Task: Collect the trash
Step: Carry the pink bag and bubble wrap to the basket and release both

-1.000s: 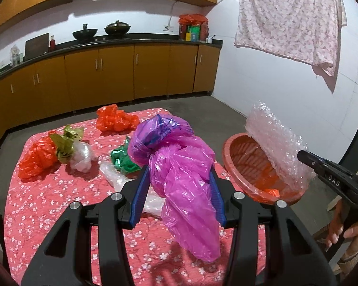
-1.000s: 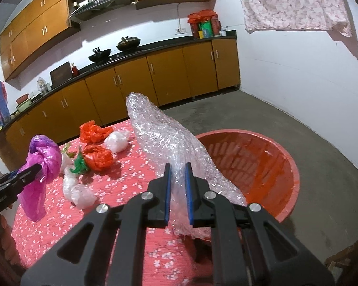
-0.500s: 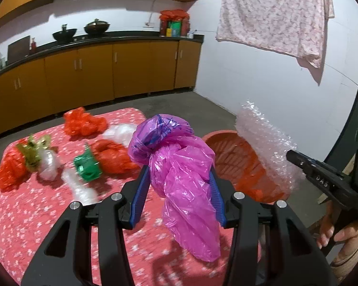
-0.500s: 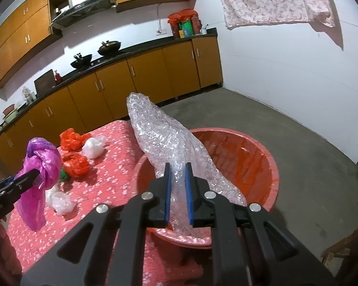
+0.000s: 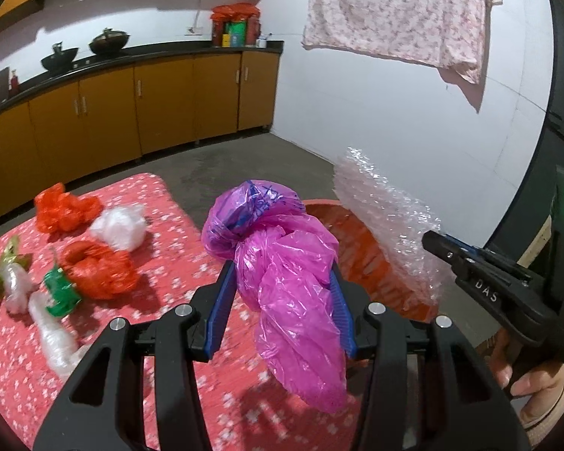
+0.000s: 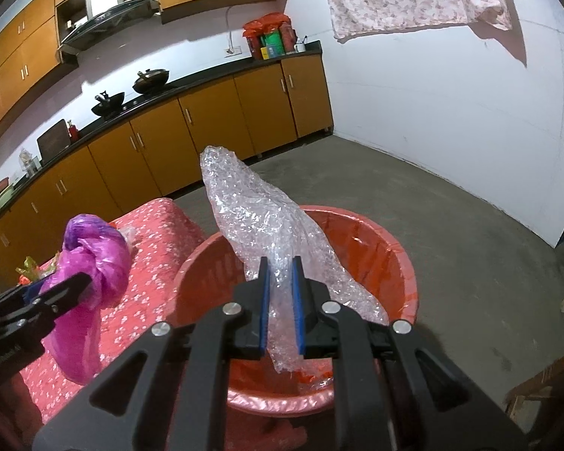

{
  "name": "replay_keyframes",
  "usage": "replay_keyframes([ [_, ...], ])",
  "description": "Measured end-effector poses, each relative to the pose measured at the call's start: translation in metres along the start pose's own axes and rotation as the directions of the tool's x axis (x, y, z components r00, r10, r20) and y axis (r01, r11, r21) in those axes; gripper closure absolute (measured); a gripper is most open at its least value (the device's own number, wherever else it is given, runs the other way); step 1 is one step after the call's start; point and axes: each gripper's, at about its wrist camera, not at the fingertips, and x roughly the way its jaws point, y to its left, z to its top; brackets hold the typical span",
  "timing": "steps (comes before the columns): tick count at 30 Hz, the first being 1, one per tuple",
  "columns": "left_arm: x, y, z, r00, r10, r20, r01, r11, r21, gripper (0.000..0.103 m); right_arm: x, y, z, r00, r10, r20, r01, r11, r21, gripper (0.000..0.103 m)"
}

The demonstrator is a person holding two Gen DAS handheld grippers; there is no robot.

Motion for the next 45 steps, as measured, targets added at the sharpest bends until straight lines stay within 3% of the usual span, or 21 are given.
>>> replay_keyframes([
  [21,0.051,-0.029,0.012,0.996,-0.067,-0.062,0.070,0.997,0.045,0.053,0.023,-0.026,0.002,1.000,0.009,-0.006,-0.008,0.998,0.069,0.091],
  [26,0.060,-0.031,0.011,0.996,-0.059,-0.073,0.062,0.997,0.042,0.049,0.024,-0.029,0.002,1.000,0.015,0.004,-0.015,0.996,0.083,0.086],
  [29,0.063,-0.030,0.009,0.995,-0.053,-0.080,0.056,0.998,0.036,0.046,0.024,-0.032,0.002,1.000,0.012,0.008,-0.013,0.995,0.095,0.073],
  [34,0.064,-0.023,0.007,0.996,-0.039,-0.085,0.040,0.999,0.016,0.039,0.025,-0.035,0.002,1.000,0.000,0.005,-0.001,0.995,0.100,0.071],
  [41,0.056,-0.010,0.003,0.997,-0.018,-0.081,0.018,1.000,-0.011,0.037,0.026,-0.041,-0.005,1.000,-0.021,-0.015,0.023,0.994,0.110,0.071],
  [45,0.046,-0.001,-0.003,0.997,0.015,-0.075,-0.016,1.000,-0.020,0.036,0.024,-0.036,-0.007,1.000,-0.025,-0.014,0.026,0.996,0.090,0.063],
])
